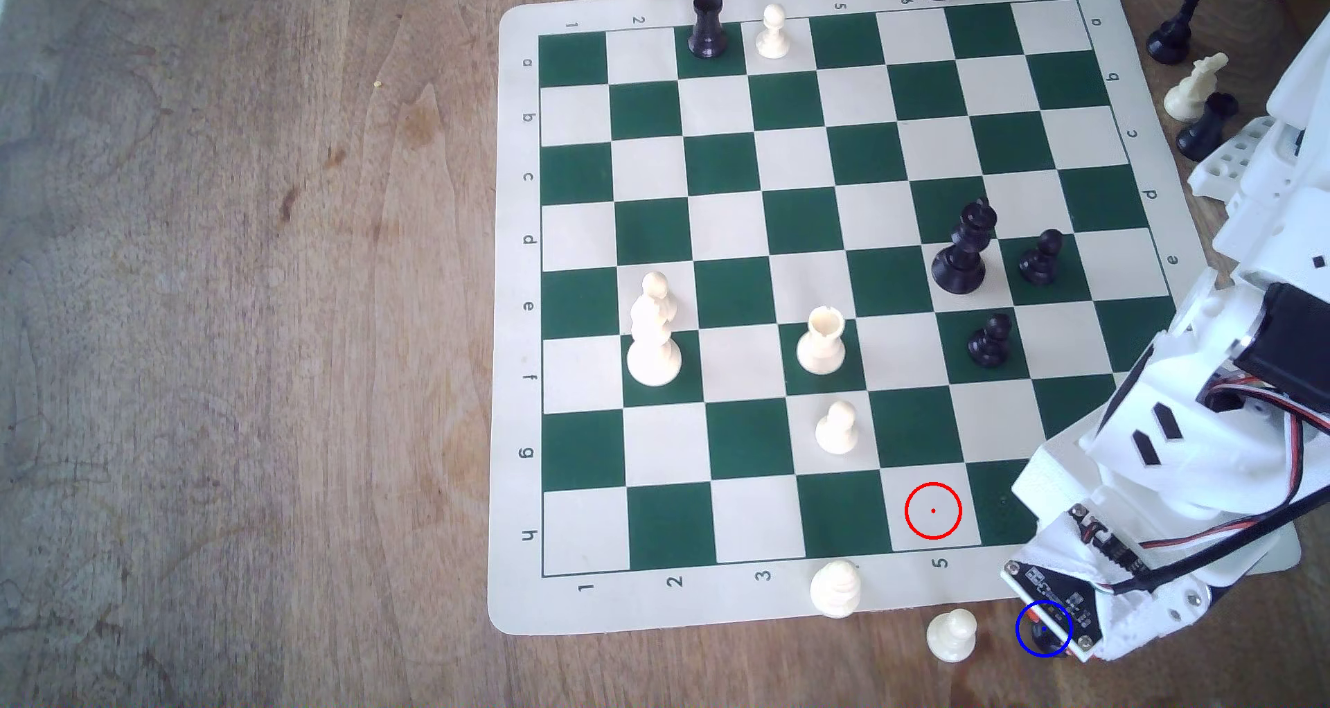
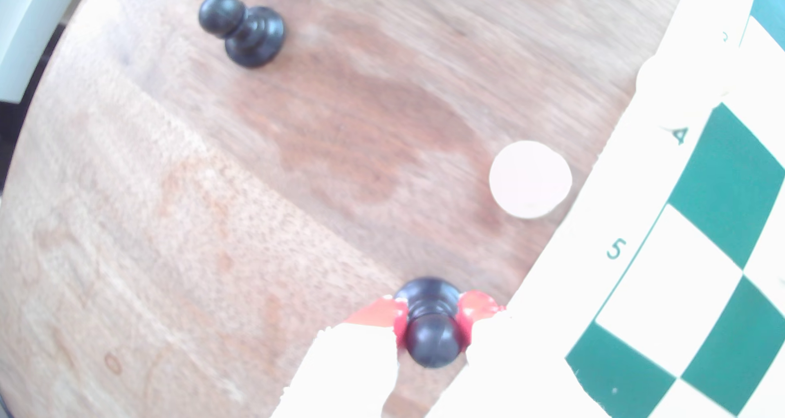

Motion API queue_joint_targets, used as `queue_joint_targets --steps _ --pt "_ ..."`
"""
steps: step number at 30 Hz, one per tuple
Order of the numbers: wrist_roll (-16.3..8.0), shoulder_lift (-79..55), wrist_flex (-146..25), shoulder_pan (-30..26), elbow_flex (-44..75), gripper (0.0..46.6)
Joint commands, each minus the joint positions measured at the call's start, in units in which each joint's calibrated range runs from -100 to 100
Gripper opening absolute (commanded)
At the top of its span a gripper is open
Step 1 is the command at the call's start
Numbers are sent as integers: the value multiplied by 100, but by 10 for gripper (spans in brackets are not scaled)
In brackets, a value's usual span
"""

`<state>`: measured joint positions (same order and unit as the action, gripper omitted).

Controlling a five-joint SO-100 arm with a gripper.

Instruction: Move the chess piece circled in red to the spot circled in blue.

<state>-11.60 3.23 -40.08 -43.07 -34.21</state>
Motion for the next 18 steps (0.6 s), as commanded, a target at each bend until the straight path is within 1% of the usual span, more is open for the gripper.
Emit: queue_joint_targets --steps 1,8,9,10,12,18 --pt "-15 42 118 -15 93 2" --pt "0 0 118 9 93 2" --pt "-10 0 118 9 84 13" --pt "-15 -8 118 1 84 42" --pt "-5 -8 69 1 84 128" --pt "10 17 -5 9 84 163"
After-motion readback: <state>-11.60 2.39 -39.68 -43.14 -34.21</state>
